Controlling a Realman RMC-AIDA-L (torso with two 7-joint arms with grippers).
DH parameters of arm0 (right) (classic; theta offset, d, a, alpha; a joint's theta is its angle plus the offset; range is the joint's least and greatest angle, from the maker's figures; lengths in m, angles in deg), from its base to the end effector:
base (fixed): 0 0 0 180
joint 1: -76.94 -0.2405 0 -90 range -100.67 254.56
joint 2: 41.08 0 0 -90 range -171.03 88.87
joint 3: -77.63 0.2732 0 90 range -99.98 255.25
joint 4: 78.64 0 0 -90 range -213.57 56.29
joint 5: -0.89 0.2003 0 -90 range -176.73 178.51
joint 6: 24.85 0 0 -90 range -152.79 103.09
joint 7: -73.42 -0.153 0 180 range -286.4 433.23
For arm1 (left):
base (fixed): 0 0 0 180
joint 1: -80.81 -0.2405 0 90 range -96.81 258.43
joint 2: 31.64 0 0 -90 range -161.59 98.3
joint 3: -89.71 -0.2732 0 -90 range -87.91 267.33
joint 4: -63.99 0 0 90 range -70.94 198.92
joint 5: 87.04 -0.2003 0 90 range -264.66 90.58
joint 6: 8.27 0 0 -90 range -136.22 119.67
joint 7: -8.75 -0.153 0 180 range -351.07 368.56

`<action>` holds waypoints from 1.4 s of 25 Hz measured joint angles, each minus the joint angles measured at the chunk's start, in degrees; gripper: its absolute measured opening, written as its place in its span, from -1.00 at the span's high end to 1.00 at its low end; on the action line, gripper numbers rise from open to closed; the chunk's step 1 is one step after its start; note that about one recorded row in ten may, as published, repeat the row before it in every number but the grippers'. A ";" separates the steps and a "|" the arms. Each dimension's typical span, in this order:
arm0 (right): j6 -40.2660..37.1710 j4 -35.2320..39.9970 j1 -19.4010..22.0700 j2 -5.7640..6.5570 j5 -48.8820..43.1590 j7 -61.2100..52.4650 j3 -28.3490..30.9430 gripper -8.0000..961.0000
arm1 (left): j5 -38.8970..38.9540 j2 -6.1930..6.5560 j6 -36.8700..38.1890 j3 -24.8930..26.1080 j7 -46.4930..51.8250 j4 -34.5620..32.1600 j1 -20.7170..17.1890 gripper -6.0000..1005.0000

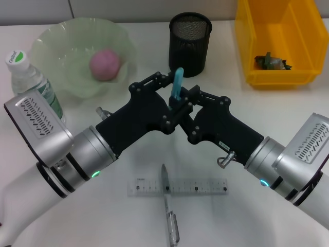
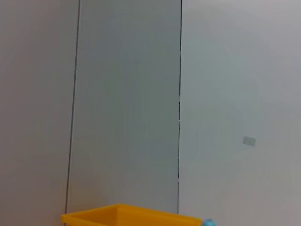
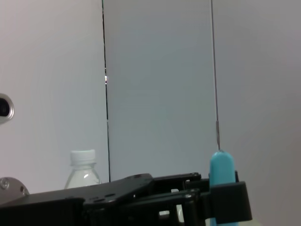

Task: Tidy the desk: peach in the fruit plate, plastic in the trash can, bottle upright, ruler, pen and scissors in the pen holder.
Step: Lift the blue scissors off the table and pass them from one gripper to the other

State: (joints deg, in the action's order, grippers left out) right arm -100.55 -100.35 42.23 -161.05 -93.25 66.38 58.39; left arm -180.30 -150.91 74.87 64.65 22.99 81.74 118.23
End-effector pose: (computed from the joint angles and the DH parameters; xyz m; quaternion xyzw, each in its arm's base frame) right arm 0.2301 0.2900 -0.1269 -0.8561 0.1411 0.3685 0.3339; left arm -0.2162 0.2985 -0.1088 -0.8547 -0.1090 -0.4173 0.2890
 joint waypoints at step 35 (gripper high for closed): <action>-1.11 0.65 0.02 0.14 -0.07 0.01 0.42 0.51 | -5.01 0.00 -1.73 9.69 -2.99 -0.10 -1.42 0.79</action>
State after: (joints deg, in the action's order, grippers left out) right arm -101.66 -99.69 42.25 -160.91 -93.33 66.39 58.81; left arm -185.30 -150.91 73.14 74.34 20.00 81.64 116.81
